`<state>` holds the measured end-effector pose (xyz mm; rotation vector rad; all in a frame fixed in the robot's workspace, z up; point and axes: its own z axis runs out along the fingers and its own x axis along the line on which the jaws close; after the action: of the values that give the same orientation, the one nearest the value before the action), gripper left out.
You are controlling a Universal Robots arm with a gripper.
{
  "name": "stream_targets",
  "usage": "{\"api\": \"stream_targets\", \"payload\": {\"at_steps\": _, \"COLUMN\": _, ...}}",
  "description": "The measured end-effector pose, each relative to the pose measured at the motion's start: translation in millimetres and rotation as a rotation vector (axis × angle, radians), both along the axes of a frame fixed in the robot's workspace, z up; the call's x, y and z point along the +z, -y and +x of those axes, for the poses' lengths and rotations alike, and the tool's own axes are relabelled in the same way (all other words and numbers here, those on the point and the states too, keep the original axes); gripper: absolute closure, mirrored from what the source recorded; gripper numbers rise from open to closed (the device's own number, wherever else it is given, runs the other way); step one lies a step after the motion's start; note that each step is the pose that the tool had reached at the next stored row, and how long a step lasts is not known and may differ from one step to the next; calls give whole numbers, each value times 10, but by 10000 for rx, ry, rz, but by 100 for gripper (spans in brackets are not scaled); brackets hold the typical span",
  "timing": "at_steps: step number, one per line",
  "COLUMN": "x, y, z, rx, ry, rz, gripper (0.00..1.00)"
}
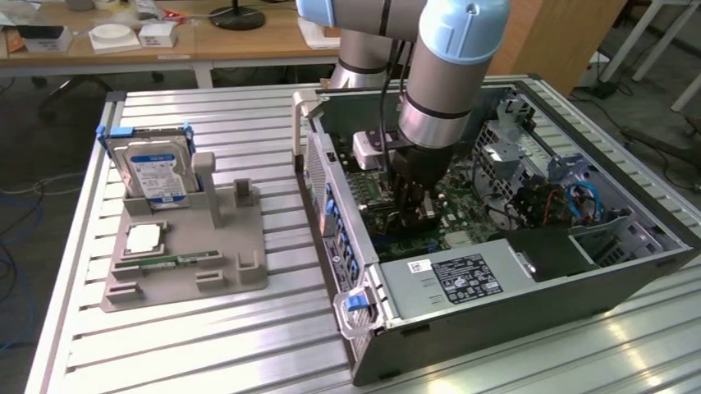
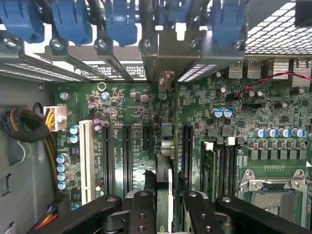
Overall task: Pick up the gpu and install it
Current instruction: 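Insert the gpu into the slot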
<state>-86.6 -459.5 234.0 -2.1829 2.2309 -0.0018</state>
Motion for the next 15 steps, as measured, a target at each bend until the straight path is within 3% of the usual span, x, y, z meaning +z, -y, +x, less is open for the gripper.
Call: {"api": "stream_targets", "payload": {"at_steps": 15, "x": 0, "y": 0, "z": 0, "rx": 0, "ry": 0, "rz": -1, "gripper": 73}}
